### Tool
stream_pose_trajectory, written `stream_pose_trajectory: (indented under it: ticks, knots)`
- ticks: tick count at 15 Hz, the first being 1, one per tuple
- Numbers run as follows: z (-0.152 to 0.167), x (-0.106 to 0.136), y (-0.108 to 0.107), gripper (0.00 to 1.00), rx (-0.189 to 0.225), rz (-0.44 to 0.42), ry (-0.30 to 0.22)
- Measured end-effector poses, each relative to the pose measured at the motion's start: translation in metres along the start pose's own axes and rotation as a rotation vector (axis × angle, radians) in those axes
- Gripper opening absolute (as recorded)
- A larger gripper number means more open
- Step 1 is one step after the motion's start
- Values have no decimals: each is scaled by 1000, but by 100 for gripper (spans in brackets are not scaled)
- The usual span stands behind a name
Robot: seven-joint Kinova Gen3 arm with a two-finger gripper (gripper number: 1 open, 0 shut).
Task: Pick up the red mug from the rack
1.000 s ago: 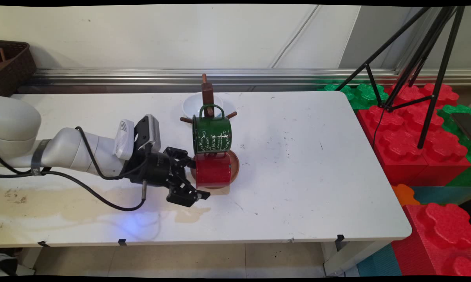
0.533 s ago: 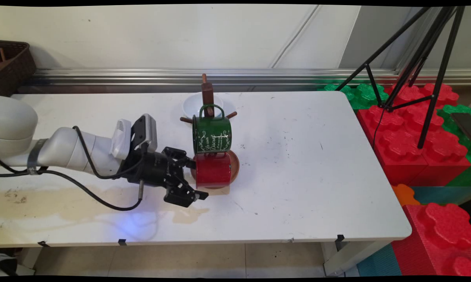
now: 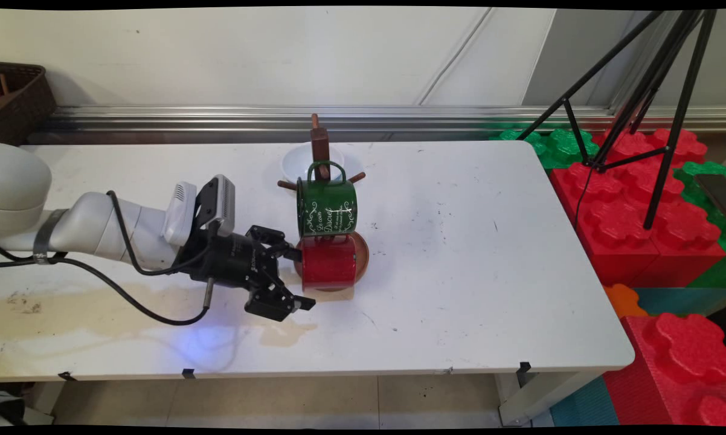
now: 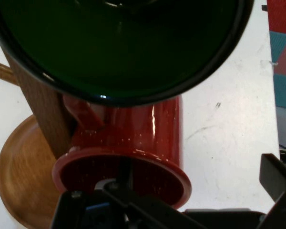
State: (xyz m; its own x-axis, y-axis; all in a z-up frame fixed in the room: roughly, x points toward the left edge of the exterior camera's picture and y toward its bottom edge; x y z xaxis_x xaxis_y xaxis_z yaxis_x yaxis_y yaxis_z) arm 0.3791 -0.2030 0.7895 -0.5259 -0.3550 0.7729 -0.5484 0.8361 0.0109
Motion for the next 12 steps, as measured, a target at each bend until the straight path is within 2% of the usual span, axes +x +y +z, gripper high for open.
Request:
stream_pose_trajectory:
  ticks: [12]
  knots:
    - [6, -6, 0, 100, -22, -18, 21]
